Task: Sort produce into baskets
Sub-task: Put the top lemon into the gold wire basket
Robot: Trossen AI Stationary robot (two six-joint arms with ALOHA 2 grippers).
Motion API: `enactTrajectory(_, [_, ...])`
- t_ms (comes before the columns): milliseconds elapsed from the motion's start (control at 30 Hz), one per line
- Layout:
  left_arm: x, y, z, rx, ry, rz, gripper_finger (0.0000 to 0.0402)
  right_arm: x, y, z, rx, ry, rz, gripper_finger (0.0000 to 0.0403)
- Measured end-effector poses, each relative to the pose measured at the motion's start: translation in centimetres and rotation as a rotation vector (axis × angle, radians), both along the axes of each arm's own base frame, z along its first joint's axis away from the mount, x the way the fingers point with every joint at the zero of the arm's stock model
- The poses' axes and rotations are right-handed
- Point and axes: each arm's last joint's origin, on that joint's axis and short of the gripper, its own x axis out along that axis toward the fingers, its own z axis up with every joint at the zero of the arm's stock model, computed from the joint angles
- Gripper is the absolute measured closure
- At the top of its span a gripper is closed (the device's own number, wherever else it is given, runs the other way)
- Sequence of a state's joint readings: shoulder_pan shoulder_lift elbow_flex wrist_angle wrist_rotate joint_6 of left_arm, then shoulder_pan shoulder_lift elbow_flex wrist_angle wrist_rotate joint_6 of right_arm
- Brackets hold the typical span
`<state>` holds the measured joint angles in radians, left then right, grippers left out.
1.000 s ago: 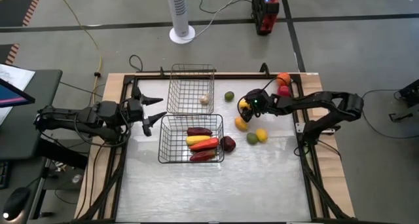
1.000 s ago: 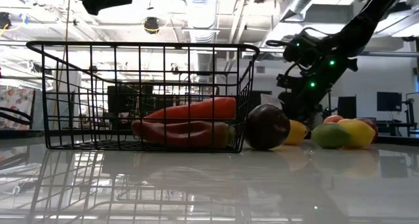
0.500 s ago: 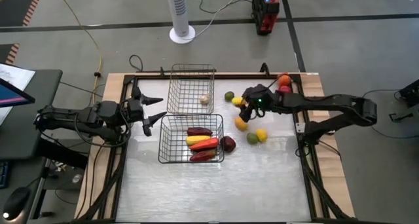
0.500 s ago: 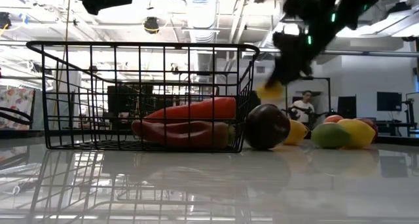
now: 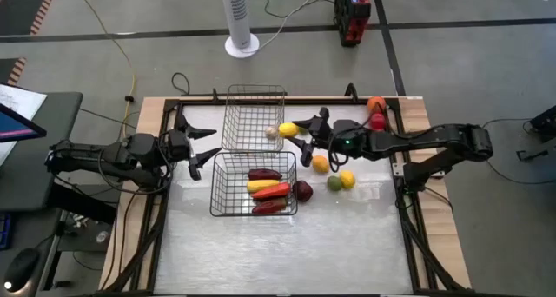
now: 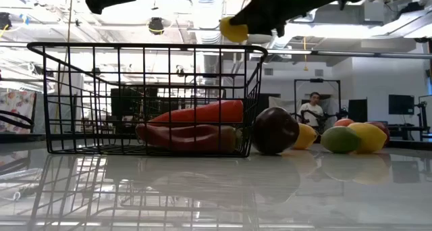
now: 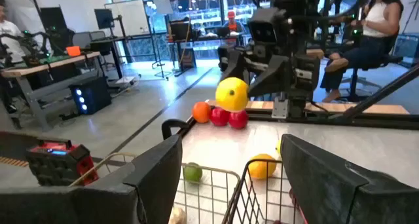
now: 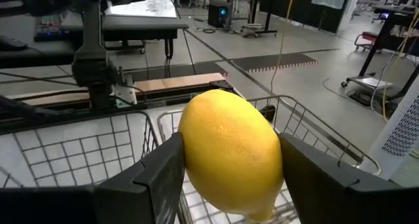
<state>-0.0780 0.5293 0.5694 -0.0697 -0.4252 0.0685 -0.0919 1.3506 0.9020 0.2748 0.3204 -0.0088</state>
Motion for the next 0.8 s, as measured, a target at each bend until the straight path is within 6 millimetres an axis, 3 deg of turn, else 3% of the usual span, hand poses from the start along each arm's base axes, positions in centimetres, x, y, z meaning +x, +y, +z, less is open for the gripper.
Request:
enactTrajectory(233, [0.0, 0.0, 0.0, 0.009, 0.006, 0.000, 0.0152, 2.3, -0.5, -0.8, 0.003, 0.122, -0.001, 0.0148])
enactTrajectory(467, [0.0, 0.0, 0.0, 0.012, 0.007, 0.000, 0.0152, 3.2, -0.1, -0.7, 0.022, 0.122, 0.057, 0.0148])
enactTrajectory(567, [0.0, 0.0, 0.0, 0.012, 0.007, 0.000, 0.0152, 3.4, 1.3, -0.5, 0.113, 0.085, 0.173, 0.0148])
enactTrajectory(800, [0.0, 0.0, 0.1, 0.014, -0.002, 0.006, 0.0152, 5.2, 5.3, -4.1, 0.188, 0.213, 0.293, 0.0148])
